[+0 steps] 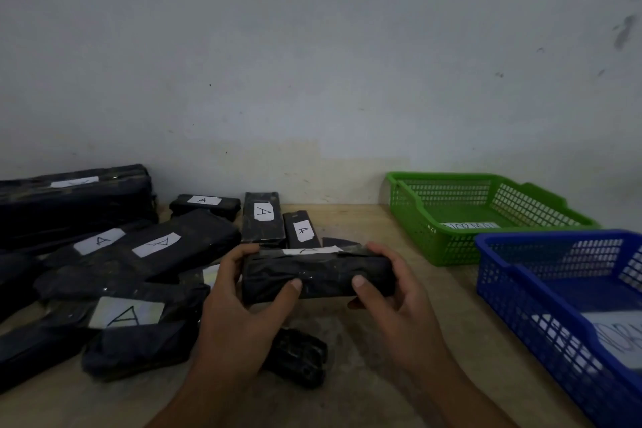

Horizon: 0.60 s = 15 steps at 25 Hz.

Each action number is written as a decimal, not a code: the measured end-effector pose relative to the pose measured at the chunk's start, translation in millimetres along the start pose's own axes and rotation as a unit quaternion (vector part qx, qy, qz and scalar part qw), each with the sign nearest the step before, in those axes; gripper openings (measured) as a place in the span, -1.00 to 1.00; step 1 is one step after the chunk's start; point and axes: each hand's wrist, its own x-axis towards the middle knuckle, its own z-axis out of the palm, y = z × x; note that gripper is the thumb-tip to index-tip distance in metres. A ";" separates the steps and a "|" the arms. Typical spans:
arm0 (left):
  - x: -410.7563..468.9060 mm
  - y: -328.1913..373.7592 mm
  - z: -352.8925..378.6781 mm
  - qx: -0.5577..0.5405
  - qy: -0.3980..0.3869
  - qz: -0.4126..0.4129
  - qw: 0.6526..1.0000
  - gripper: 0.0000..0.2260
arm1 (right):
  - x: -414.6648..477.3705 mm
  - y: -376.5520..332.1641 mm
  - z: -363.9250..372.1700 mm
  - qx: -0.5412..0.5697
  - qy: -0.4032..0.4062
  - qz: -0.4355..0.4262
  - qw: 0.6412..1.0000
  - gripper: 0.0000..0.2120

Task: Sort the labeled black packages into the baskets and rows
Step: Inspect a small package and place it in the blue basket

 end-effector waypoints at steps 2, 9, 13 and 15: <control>0.6 1.2 -0.5 -0.032 -0.020 0.000 0.999 -0.55 | 2.0 -0.5 -2.5 0.040 -0.002 0.018 0.999 -0.63; 0.1 15.4 0.5 -0.164 -0.017 -0.014 0.986 -0.84 | 7.8 -16.1 -6.6 0.133 0.068 0.046 0.988 -0.60; -21.7 34.0 23.2 -0.131 -0.033 -0.009 0.991 -0.80 | -0.3 -25.6 -4.7 0.218 0.142 0.117 0.958 -0.57; -37.7 41.8 39.7 -0.106 -0.064 0.030 0.992 -0.73 | -11.7 -36.6 -6.7 0.233 0.117 0.137 0.956 -0.53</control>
